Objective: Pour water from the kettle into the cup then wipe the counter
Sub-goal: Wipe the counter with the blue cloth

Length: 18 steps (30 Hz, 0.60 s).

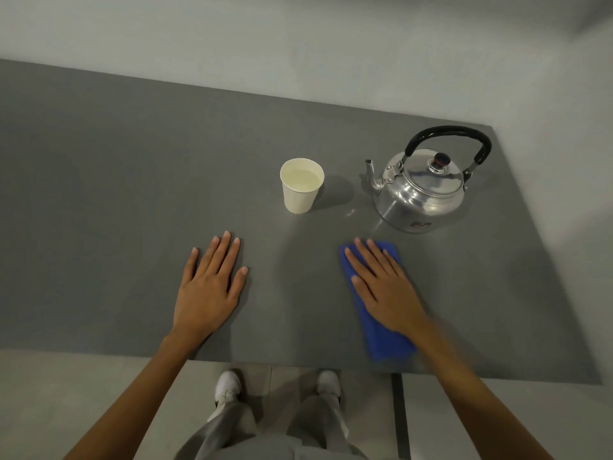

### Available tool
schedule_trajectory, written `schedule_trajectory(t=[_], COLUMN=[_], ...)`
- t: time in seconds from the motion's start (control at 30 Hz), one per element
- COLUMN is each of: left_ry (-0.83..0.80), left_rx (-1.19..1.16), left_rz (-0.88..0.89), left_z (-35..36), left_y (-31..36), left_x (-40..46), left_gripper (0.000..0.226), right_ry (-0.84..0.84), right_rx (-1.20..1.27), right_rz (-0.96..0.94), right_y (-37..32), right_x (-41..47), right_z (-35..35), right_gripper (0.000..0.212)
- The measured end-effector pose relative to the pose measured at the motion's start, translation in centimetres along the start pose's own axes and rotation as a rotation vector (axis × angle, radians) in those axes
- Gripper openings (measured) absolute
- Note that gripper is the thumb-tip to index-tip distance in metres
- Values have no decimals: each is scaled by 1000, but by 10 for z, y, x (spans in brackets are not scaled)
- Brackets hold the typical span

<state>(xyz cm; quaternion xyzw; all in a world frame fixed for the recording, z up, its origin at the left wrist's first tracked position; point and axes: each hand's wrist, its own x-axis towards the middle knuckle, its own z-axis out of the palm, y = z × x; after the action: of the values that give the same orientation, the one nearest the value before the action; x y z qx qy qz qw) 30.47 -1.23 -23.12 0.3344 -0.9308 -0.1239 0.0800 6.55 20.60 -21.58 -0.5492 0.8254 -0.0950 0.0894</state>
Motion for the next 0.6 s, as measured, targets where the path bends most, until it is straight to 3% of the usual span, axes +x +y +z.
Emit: schedule_trajectory(t=[0.23,0.43,0.53,0.6], left_ry=[-6,35,116,124], left_rx=[4,-169,-312,-311], left_rz=[-3,-38,-85,-10], left_z=[1,-10,-18,-20], left_y=[0,5,24,51], left_x=[1,4,4,2], left_gripper=[61,56,42,44], right_ry=[161,114,66,80], right_rx=[17,52,206,263], right_rz=[186,13,-85,-42], right_y=[-75,-134,-125,-97], right_x=[70,60,35,14], right_z=[20,39,35,29], right_gripper=[47,53,49,48])
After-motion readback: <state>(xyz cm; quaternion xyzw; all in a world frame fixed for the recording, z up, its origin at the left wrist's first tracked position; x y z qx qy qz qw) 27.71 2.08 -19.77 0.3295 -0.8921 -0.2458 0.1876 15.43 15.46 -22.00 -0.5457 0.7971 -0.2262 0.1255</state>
